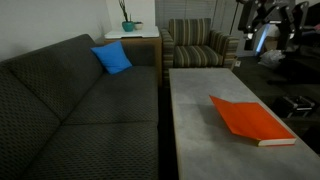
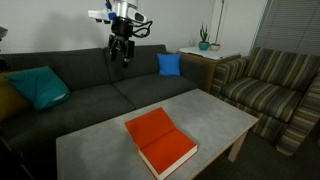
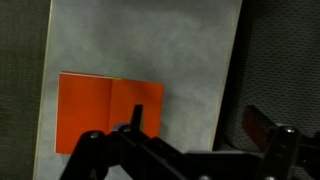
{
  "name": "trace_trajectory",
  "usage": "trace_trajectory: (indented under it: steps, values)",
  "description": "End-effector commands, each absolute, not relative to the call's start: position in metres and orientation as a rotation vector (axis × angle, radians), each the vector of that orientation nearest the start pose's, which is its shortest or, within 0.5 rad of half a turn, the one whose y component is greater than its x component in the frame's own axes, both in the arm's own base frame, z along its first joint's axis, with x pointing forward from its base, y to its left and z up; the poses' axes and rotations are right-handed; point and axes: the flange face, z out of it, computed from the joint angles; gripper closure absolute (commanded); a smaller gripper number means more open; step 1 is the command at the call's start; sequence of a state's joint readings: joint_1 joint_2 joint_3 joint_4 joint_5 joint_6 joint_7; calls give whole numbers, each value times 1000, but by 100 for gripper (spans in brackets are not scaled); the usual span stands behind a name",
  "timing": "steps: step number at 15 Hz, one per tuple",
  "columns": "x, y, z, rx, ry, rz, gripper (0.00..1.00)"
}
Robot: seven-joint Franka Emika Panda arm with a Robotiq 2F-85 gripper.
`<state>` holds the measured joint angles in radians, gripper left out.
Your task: Close the book
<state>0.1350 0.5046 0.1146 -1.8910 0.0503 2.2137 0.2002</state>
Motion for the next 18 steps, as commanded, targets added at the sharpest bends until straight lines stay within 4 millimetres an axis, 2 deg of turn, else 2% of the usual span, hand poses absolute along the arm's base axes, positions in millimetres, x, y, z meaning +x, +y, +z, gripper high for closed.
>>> trace_trajectory:
  steps: [1,5,10,11,14,18]
  values:
    - [610,153,204,-3087,-63,166,0]
    - [627,156,185,-3067,-80,61,0]
    - [646,155,159,-3046,-82,76,0]
    - [636,157,169,-3056,-45,75,0]
    - [642,158,159,-3052,-56,79,0]
    - [644,158,160,-3052,-56,73,0]
